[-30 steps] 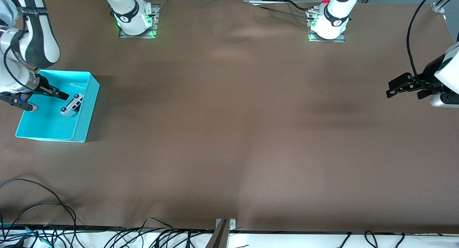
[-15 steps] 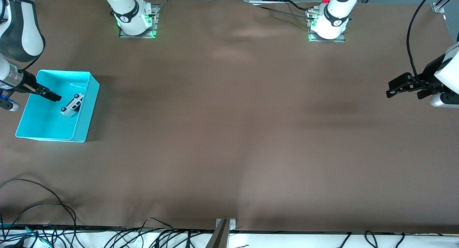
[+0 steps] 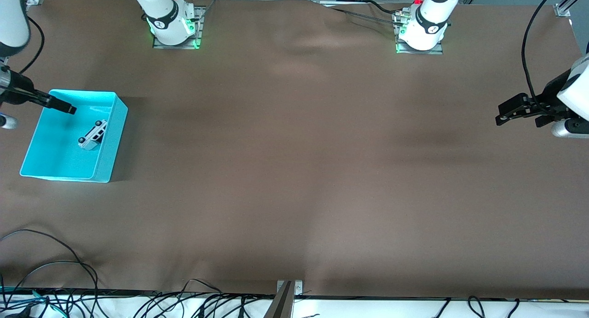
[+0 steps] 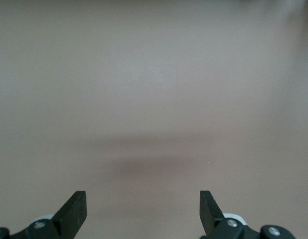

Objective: Wind and store white jeep toy

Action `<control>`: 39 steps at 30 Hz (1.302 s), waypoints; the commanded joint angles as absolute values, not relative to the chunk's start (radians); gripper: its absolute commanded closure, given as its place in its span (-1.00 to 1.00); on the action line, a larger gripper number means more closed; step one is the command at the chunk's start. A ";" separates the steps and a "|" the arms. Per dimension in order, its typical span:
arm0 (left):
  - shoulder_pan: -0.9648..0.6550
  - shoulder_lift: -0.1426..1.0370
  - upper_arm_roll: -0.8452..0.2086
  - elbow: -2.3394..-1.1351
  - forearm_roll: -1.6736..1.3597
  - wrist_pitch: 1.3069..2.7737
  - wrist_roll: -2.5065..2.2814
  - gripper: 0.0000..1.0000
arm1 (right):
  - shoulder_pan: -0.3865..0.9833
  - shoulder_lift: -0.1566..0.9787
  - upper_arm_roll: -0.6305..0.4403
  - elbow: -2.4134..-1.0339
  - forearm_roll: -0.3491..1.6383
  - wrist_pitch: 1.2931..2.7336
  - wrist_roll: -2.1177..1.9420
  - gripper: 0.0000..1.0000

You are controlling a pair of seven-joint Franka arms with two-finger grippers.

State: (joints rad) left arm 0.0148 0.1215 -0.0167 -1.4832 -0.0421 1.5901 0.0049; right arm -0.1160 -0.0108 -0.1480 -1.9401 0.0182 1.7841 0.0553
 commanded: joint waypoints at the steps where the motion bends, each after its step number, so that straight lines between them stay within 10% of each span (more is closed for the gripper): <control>1: 0.017 0.120 -0.017 -1.474 -0.057 1.574 0.018 -1.00 | -0.058 -0.009 -0.206 -1.809 0.071 1.635 0.020 -1.00; 17: 0.015 0.121 -0.017 -1.474 -0.057 1.574 0.018 -1.00 | 0.009 0.031 -0.166 -1.585 0.163 1.410 0.041 -1.00; 39: 0.015 0.121 -0.017 -1.474 -0.057 1.574 0.018 -1.00 | -0.002 0.012 0.037 -1.654 -0.012 1.523 0.137 -1.00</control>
